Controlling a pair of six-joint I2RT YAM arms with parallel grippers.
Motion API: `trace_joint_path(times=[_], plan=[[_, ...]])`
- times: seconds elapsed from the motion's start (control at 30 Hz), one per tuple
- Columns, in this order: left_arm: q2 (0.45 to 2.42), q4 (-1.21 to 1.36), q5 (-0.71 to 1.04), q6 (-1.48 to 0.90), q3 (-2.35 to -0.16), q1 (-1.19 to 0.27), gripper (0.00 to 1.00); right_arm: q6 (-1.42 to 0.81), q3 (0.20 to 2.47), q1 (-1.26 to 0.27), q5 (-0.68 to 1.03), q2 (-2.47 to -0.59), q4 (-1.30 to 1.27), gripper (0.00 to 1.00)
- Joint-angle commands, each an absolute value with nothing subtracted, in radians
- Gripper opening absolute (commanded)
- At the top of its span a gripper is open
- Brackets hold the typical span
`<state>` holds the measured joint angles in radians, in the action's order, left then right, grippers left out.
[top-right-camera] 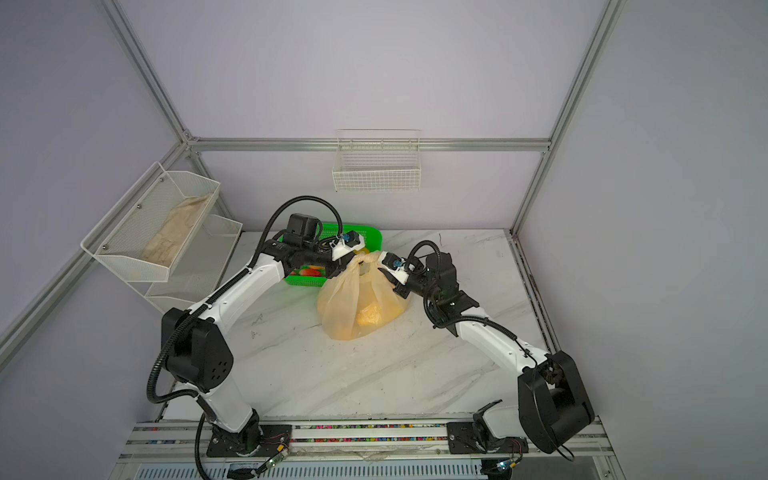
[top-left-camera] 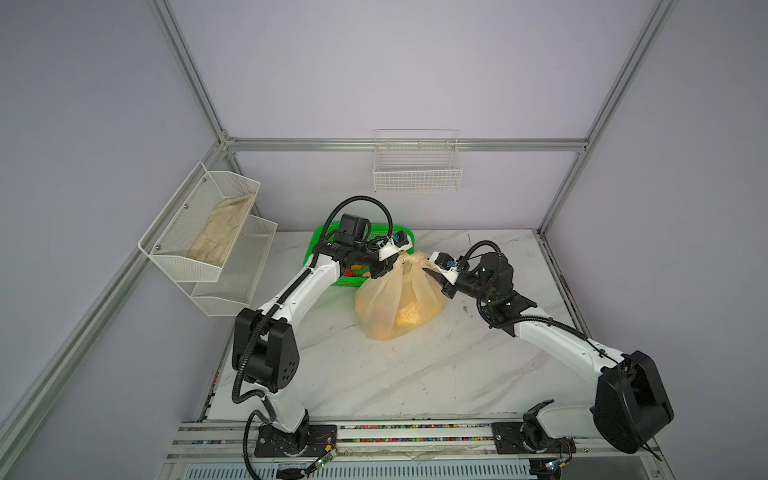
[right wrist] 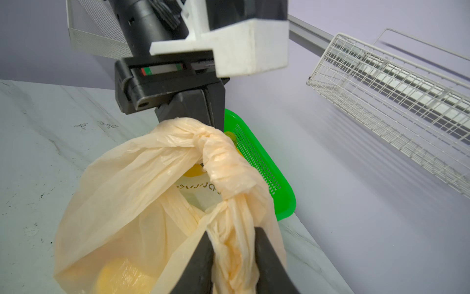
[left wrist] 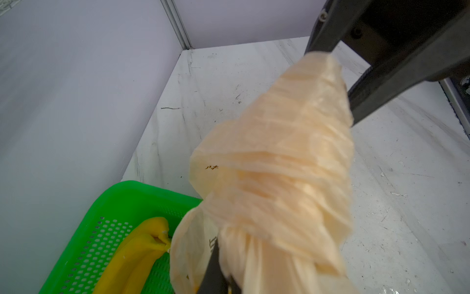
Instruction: Place the fake fruits into the plastic bag and tie a complex knot
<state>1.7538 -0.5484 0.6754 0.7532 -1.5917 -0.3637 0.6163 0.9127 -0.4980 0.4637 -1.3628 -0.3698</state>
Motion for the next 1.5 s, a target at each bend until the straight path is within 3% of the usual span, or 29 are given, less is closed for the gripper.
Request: trace_joint_path(times=[0.0,0.1,0.2,0.37,1.47], plan=[[1.697,-0.544,0.683,0.773,-1.614,-0.375,0.00,0.640,0.940,-0.494,0.477,-1.358,-0.376,0.28],[1.695,-0.545,0.675,0.779,-1.611,-0.378,0.00,0.631,0.946,-0.494,0.489,-1.358,-0.367,0.24],[1.692,-0.548,0.661,0.787,-1.609,-0.379,0.00,0.623,0.947,-0.494,0.489,-1.356,-0.357,0.11],[1.669,-0.574,0.622,0.841,-1.594,-0.379,0.00,0.614,0.928,-0.495,0.442,-1.320,-0.347,0.00],[1.639,-0.478,0.374,0.860,-1.549,-0.342,0.00,0.295,0.810,-0.494,0.264,-1.227,-0.185,0.00]])
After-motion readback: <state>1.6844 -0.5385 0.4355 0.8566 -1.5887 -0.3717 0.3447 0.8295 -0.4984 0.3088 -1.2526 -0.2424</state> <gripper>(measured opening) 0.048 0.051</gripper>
